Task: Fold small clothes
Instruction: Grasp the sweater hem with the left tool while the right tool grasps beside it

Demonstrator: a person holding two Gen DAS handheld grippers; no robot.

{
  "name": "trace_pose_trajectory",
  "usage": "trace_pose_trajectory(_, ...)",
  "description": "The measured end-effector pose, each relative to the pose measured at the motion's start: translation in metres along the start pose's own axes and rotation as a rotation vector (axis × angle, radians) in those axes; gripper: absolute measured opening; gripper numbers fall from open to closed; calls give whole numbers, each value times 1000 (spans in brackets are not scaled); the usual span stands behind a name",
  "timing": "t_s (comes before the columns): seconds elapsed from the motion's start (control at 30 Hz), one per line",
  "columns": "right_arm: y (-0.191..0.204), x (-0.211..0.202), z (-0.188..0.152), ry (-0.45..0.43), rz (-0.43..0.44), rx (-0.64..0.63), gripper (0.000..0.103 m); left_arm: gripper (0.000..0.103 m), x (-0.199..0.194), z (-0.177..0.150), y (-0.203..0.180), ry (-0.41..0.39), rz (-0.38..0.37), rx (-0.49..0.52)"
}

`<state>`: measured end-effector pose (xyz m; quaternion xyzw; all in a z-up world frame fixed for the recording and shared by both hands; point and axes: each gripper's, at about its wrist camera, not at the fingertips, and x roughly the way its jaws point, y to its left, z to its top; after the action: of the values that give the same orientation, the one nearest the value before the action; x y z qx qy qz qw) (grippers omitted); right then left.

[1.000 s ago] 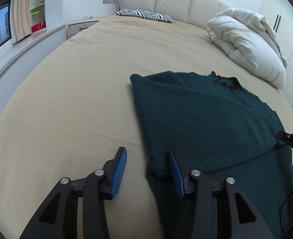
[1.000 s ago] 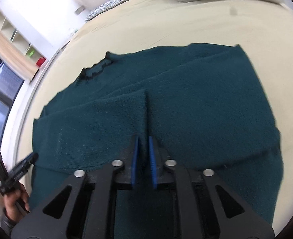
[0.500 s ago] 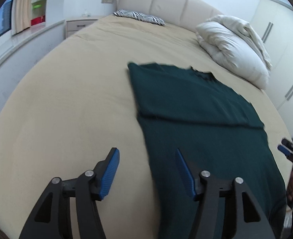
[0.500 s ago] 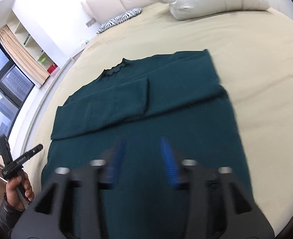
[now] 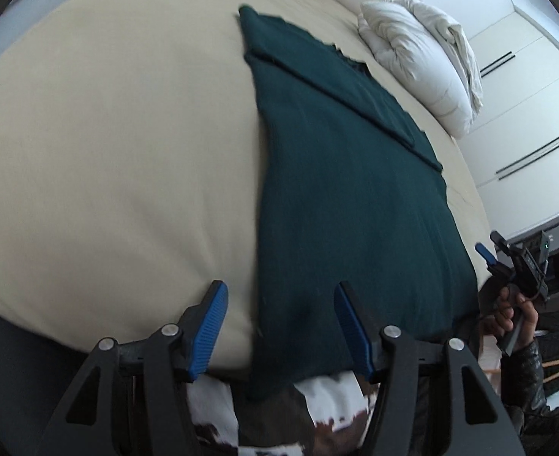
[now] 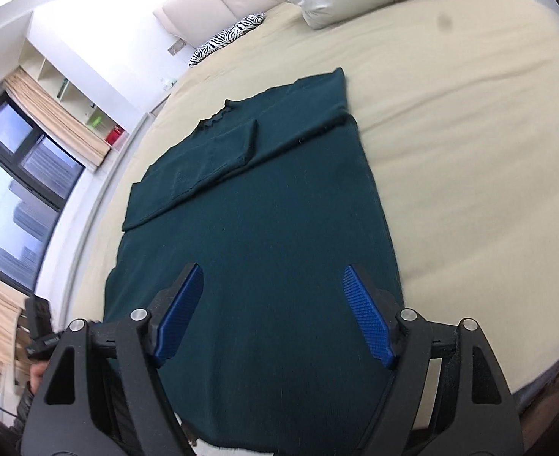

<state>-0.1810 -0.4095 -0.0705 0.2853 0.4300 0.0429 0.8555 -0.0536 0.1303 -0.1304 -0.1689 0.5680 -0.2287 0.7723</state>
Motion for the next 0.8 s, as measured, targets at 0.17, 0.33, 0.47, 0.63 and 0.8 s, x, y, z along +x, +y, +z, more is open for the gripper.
trace_pose_trajectory(0.17,-6,-8,-12,39,32,-3,74,60,11,-15,-1,46,-38,-4)
trace_pose_trajectory(0.33,-16,-18,-20,80,17,15,73,54,16,-14,6,47,-77,-42)
trace_pose_trajectory(0.47,-30,-27,-25,109,-11,53,72,46,15,-18,9,68,-89,-28)
trace_pose_trajectory(0.63,-42,-32,-31,153,-37,62,71,32,16,-24,11,88,-93,-30)
trace_pose_trajectory(0.8,-48,-33,-31,212,-40,66,66,19,16,-24,12,89,-85,-36)
